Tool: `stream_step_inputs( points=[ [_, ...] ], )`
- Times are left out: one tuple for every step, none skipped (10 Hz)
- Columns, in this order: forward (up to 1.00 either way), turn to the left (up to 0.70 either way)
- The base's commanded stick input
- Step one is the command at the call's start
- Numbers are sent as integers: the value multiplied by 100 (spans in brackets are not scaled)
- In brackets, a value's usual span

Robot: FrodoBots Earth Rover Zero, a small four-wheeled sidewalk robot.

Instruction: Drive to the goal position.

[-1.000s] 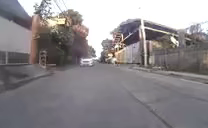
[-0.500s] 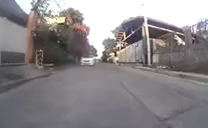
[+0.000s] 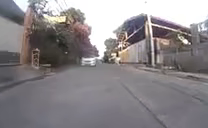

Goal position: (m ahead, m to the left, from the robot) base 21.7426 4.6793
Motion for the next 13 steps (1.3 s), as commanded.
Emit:
stream_step_inputs(
  points=[
    [100,1],
    [100,1],
    [100,1],
    [100,1],
    [100,1],
    [100,1],
    [100,1],
    [100,1],
    [100,1],
    [100,1],
    [100,1],
    [100,1],
    [100,1]
  ],
)
